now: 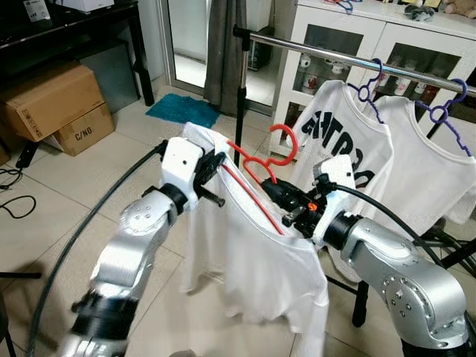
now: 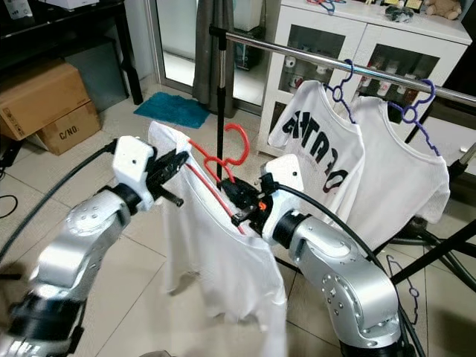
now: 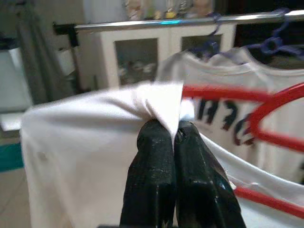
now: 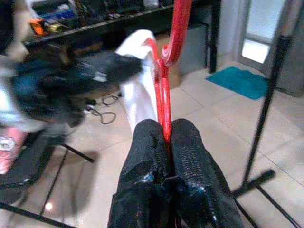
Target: Hang hanger
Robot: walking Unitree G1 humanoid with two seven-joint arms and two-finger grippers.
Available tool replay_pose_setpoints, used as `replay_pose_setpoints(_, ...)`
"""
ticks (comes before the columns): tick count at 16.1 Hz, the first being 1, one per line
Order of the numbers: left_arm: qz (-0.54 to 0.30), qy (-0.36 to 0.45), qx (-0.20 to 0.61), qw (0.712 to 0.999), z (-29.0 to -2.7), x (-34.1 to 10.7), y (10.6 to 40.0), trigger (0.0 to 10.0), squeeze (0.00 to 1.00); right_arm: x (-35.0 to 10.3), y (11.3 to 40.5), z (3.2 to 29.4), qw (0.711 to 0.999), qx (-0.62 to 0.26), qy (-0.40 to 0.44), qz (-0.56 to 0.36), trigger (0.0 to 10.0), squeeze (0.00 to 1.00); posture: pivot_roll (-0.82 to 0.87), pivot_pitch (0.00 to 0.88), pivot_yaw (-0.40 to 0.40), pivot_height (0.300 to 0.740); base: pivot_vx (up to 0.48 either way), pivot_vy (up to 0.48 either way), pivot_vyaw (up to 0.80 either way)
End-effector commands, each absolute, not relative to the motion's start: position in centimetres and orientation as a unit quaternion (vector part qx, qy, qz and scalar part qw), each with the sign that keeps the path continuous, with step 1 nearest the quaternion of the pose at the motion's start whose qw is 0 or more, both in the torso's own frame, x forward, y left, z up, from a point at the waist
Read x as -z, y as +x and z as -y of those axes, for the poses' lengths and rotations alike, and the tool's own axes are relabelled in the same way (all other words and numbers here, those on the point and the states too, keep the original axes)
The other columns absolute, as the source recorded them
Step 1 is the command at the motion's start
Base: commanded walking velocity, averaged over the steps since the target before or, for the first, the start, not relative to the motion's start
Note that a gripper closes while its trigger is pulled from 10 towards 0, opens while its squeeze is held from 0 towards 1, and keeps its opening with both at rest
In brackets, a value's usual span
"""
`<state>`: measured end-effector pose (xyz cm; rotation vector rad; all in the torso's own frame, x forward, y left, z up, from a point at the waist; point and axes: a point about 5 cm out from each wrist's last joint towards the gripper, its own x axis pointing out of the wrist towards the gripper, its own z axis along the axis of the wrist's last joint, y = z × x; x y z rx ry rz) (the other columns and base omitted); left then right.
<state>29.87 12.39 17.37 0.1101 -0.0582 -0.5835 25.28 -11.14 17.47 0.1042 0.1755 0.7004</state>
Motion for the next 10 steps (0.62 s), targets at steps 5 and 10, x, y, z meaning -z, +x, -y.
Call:
replay_pose_setpoints(5, 0.072, 0.001, 0.235, 0.969, -14.4, -19.5, 29.8, 0.0, 0.0, -16.9, 25.6, 11.8, 0.941, -0.322, 0.028, -0.103, 0.0, 0.0, 0.06, 0.0, -0.024, 0.74, 0.0, 0.0, 0.0)
replay_pose_setpoints(10, 0.026, -0.11, 0.201, 0.973, -16.0, -18.7, 29.8, 0.0, 0.0, -17.2, 25.6, 11.8, 0.94, -0.327, 0.024, -0.093, 0.0, 0.0, 0.06, 0.0, -0.025, 0.74, 0.0, 0.0, 0.0)
